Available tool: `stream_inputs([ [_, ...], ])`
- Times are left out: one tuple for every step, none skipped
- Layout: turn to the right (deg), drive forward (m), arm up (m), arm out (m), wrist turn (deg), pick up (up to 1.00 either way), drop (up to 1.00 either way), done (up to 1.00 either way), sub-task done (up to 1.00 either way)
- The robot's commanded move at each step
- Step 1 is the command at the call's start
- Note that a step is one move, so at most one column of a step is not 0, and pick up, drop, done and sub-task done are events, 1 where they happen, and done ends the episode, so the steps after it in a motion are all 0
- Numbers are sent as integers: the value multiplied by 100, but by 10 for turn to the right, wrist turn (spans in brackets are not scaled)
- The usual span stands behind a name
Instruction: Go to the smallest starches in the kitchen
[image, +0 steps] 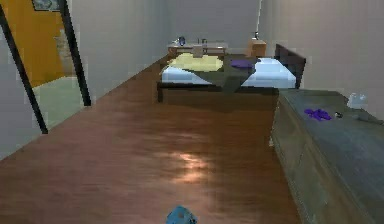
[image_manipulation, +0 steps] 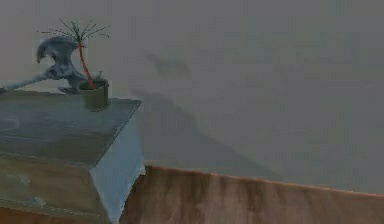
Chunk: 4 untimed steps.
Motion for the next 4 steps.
stream_inputs([
  [0, 5, 0, 0, 0, 0, 0, 0, 0],
  [-300, 0, 0, 0, 0, 0, 0, 0, 0],
  [0, 100, 0, 0, 0, 0, 0, 0, 0],
  [0, 100, 0, 0, 0, 0, 0, 0, 0],
])
